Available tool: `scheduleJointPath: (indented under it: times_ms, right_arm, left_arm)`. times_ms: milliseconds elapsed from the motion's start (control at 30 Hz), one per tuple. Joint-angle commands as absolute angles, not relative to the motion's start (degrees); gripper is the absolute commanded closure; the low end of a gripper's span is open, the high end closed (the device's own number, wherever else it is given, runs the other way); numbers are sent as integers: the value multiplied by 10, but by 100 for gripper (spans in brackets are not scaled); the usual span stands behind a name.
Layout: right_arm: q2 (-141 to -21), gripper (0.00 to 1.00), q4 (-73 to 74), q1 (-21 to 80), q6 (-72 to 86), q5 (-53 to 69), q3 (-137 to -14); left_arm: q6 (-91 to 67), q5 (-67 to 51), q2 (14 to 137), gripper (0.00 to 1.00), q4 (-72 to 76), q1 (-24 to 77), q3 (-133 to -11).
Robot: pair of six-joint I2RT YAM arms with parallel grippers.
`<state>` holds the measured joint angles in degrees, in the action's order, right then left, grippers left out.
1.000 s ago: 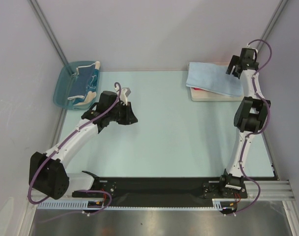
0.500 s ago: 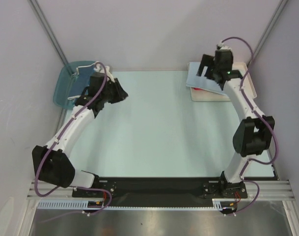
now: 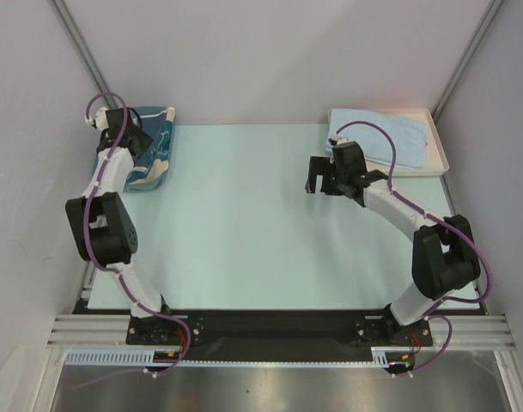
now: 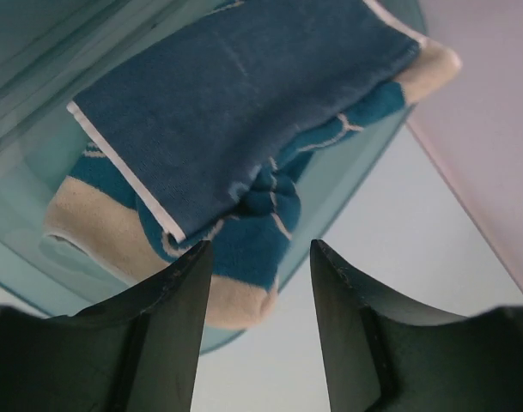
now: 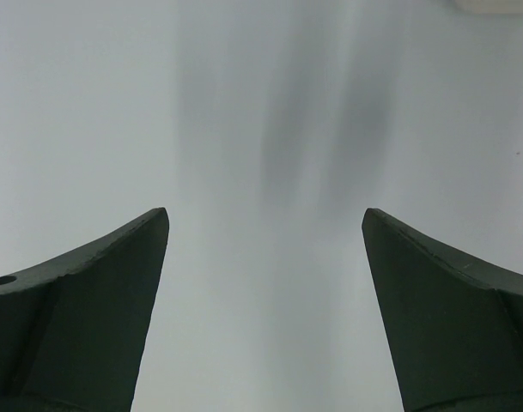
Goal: Fold and stack the towels
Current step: Grab crumpled towel
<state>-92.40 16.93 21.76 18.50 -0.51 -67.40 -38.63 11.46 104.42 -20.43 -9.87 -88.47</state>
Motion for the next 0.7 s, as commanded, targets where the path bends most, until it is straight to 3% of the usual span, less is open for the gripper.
scheduleJointPath:
  times_ms: [0, 233, 667]
  right_arm:
    - [-888, 0, 113, 229, 193, 18, -666]
    - [-889, 0, 109, 232, 191, 26, -661]
    - [-897, 0, 97, 237, 198, 47, -656]
  left_arm:
    - [-415, 144, 1095, 44, -217, -113, -945]
    - [-439, 157, 1211, 45, -267, -128, -1058]
    - [-473, 184, 1274, 46, -312, -134, -1099]
